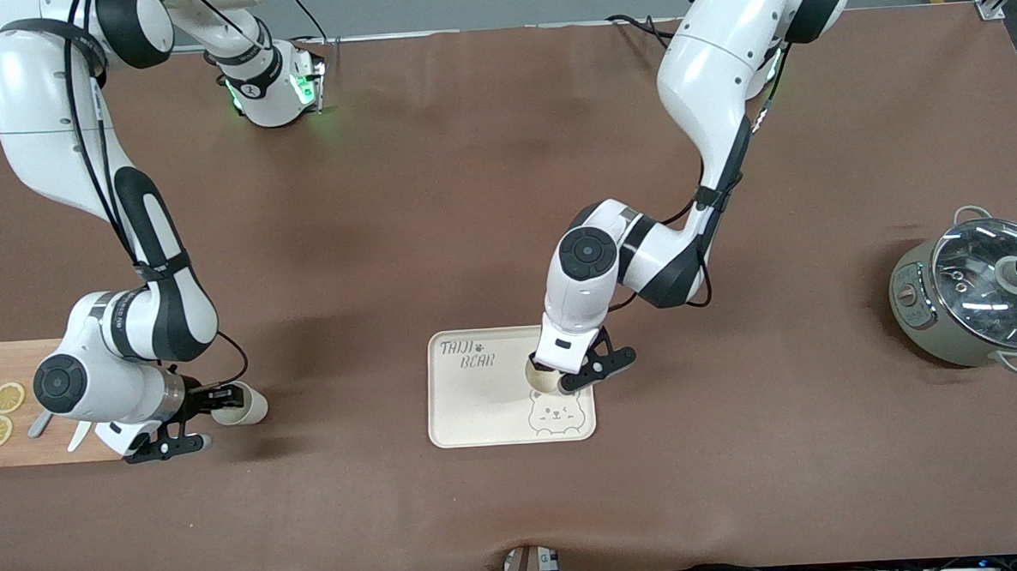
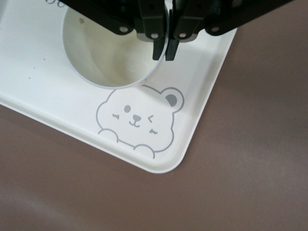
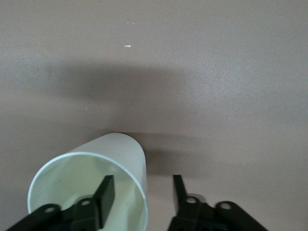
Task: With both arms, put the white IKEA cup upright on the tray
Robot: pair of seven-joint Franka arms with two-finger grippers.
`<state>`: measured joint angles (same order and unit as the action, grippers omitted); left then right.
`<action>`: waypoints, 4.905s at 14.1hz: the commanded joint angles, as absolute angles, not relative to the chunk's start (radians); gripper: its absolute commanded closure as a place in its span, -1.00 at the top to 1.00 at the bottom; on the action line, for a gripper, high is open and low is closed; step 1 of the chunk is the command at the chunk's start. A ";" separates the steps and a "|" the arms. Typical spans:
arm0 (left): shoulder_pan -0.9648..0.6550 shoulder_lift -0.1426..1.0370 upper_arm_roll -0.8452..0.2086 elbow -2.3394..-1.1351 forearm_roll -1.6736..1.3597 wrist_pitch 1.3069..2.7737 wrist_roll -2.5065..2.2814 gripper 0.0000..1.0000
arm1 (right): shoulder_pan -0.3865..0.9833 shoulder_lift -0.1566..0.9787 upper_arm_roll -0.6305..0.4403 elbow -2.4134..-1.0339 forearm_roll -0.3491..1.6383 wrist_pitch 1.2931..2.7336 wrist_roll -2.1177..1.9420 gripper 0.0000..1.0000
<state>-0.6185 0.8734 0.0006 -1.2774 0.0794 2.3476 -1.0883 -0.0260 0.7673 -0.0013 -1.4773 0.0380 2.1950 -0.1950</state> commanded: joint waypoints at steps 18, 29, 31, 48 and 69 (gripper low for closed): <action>-0.626 0.855 0.011 -1.255 0.075 2.336 -1.117 1.00 | 0.179 0.689 0.009 -1.305 0.100 1.832 0.300 -1.00; -0.155 0.465 0.012 -1.253 -0.058 1.737 -0.168 1.00 | 0.468 0.703 0.006 -1.296 0.095 1.975 0.905 -1.00; -0.092 0.465 0.012 -1.250 -0.058 1.746 -0.083 1.00 | 0.488 0.712 0.005 -1.298 0.092 2.025 0.943 -1.00; -0.024 0.152 0.020 -1.285 -0.064 1.467 0.028 1.00 | 0.529 0.853 0.000 -1.305 0.078 2.299 0.957 -1.00; -0.038 0.095 0.002 -1.390 -0.006 1.522 0.055 1.00 | 0.509 0.577 0.003 -1.304 0.095 1.882 0.882 1.00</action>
<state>-0.0311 0.1197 0.0141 -1.3771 -0.0325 1.5191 0.0497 0.5182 0.7033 0.0027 -1.2621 0.0912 2.0026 0.9198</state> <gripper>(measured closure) 0.000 0.000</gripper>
